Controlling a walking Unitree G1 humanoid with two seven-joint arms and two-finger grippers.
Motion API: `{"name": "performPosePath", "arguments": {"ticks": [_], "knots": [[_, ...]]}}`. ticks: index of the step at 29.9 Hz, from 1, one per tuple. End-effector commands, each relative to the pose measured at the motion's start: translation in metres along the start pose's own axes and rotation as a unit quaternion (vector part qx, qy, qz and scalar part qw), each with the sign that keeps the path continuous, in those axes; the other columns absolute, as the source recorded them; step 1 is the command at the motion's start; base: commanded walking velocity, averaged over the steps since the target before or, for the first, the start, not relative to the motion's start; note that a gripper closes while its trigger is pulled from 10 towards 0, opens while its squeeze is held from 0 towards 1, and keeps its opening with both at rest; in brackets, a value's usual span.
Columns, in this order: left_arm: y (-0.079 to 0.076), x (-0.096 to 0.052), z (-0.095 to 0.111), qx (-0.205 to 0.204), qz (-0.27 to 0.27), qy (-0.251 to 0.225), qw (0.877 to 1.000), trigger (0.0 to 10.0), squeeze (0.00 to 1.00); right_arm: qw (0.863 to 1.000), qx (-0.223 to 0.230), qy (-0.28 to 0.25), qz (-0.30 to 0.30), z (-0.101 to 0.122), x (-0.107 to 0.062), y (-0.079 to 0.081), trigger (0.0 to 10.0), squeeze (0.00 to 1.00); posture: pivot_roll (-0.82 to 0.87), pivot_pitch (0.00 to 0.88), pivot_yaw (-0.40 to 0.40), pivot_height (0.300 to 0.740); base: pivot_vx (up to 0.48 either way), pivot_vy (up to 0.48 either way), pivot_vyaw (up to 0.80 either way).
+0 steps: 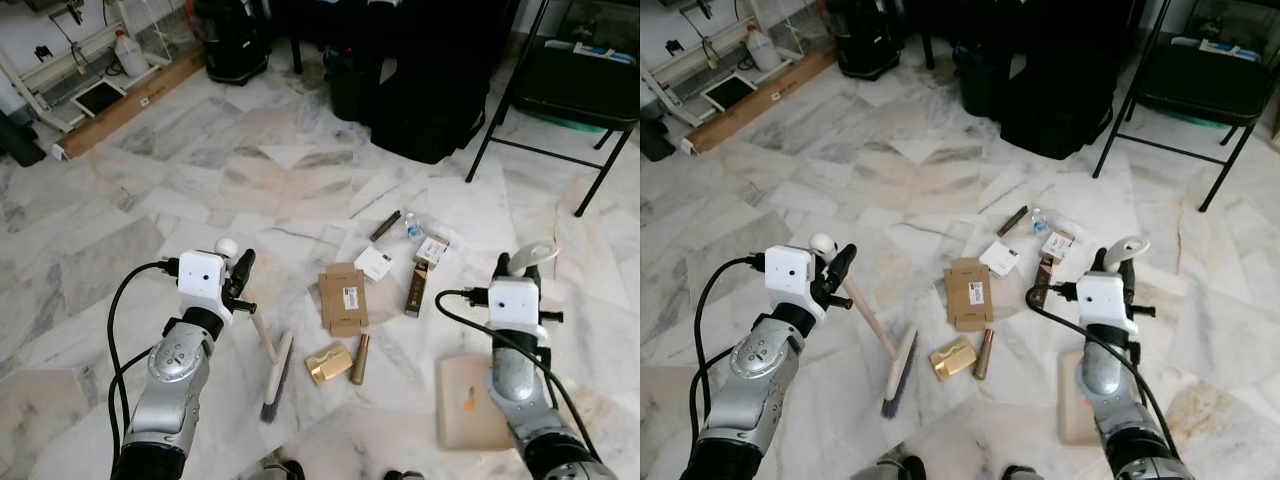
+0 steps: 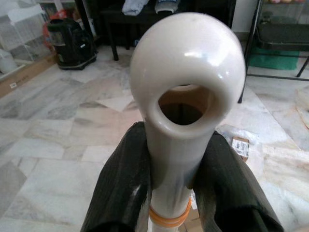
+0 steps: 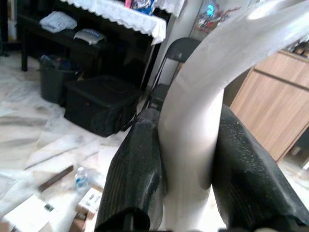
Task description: Sweep floor
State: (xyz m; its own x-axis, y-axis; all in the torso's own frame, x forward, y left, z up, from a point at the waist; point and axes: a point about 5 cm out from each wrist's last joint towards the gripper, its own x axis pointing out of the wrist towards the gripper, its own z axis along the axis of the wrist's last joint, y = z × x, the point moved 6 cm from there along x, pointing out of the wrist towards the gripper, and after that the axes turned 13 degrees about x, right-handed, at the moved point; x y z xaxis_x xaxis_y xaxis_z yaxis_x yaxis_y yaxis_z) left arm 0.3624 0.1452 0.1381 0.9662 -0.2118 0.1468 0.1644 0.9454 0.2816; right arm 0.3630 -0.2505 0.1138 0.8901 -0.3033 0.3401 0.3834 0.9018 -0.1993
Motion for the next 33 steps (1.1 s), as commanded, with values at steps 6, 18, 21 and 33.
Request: {"name": "performPosePath", "arguments": {"ticks": [6, 18, 21, 33], "knots": [[0.008, -0.007, 0.009, 0.001, 0.012, -0.014, 1.000, 10.0, 0.00, 1.000, 0.009, -0.020, 0.003, 0.010, 0.007, 0.004, 10.0, 0.00, 0.08, 0.228, 0.101, 0.740, 0.000, 0.000, 0.00], [0.028, -0.017, 0.015, -0.019, 0.035, 0.000, 0.999, 10.0, 0.00, 0.993, 0.016, 0.120, 0.006, -0.054, -0.049, 0.013, 10.0, 0.00, 0.15, 0.269, 0.120, 0.740, 0.000, 0.000, 0.00], [0.036, -0.016, 0.018, -0.024, 0.049, 0.000, 0.998, 10.0, 0.00, 0.990, 0.016, 0.136, 0.013, -0.062, -0.060, 0.017, 10.0, 0.00, 0.15, 0.279, 0.127, 0.740, 0.000, 0.000, 0.00], [0.040, -0.003, 0.038, -0.080, 0.062, -0.025, 0.994, 10.0, 0.00, 0.989, 0.018, 0.144, 0.004, -0.066, -0.065, 0.011, 10.0, 0.00, 0.13, 0.279, 0.125, 0.740, 0.000, 0.000, 0.00]]}}
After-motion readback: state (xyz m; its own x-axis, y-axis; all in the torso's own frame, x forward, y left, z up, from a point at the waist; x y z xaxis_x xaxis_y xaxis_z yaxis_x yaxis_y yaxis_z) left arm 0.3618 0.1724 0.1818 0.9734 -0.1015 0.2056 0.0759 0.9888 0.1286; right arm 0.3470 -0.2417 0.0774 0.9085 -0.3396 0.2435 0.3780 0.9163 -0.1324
